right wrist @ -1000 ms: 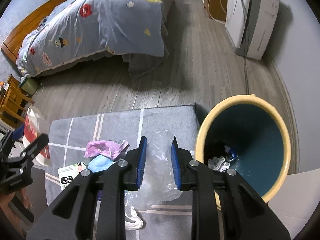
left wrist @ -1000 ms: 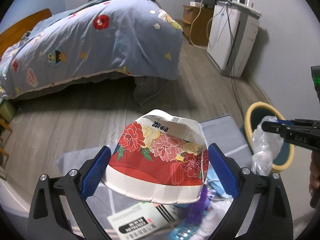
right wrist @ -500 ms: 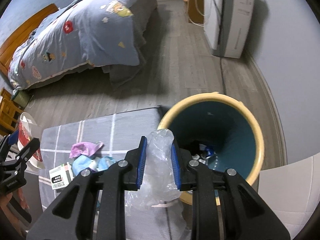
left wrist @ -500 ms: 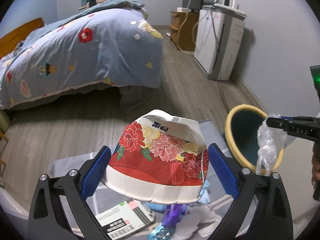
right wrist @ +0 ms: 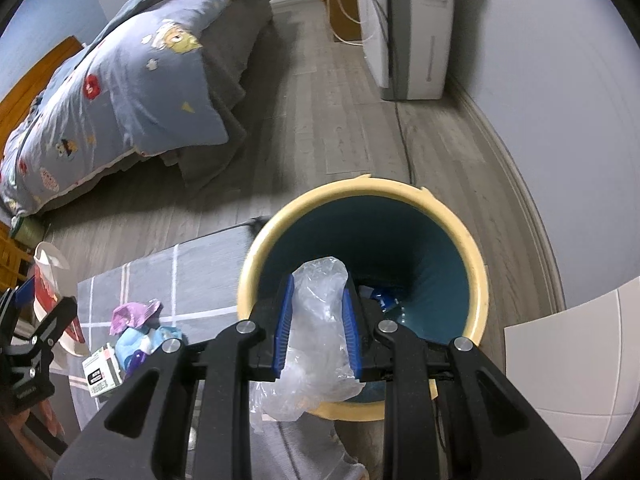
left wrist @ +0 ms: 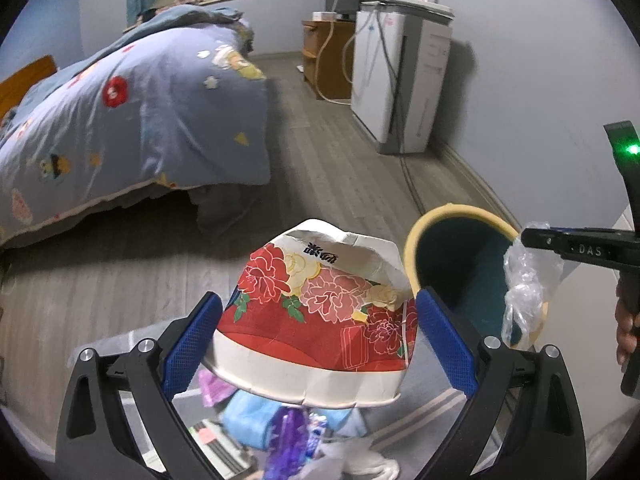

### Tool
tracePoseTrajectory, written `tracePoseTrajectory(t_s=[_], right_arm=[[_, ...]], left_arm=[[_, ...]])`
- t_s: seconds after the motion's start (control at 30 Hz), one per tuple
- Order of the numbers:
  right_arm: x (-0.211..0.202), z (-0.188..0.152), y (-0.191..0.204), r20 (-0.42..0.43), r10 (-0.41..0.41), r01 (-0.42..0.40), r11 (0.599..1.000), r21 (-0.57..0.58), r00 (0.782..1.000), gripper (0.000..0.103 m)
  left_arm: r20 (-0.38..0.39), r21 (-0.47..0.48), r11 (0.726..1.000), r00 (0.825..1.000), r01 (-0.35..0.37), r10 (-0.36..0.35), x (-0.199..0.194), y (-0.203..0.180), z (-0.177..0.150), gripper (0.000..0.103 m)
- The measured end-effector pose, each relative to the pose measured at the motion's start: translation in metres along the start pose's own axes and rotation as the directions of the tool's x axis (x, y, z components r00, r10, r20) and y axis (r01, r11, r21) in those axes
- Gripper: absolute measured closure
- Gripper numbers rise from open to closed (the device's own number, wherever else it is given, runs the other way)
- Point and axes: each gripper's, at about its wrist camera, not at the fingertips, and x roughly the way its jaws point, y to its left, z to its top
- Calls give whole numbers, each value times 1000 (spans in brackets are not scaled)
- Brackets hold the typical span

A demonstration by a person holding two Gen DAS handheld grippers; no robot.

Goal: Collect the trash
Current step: 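Carry the paper cup and clear bag over the bin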

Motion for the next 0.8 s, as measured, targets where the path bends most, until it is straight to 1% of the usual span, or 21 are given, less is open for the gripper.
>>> tracePoseTrajectory(t_s=[0.2,0.37,0.5,0.63,0.8], right_arm=[[6,1,-24,-1,-16,16,999,46,1000,80],[10,1,-43,2,-39,39,996,78,999,80],[16,-1,-57,-8,-63,64,993,101,998,80],[20,-2,-70,-8,-94,94,988,120,996,80],[22,-1,-73,20,-150,148,985,89,988,80]], left_arm=[[-4,48,998,1000,28,-28,13,-26,3,7],[-7,101,993,998,65,-65,24,-56,1,7],[-30,156,982,994,110,-106,37,-85,-4,7],[-59,205,969,990,140,-131,50,-110,-12,7],[-89,203,961,981,185,-171,62,-127,-20,7]])
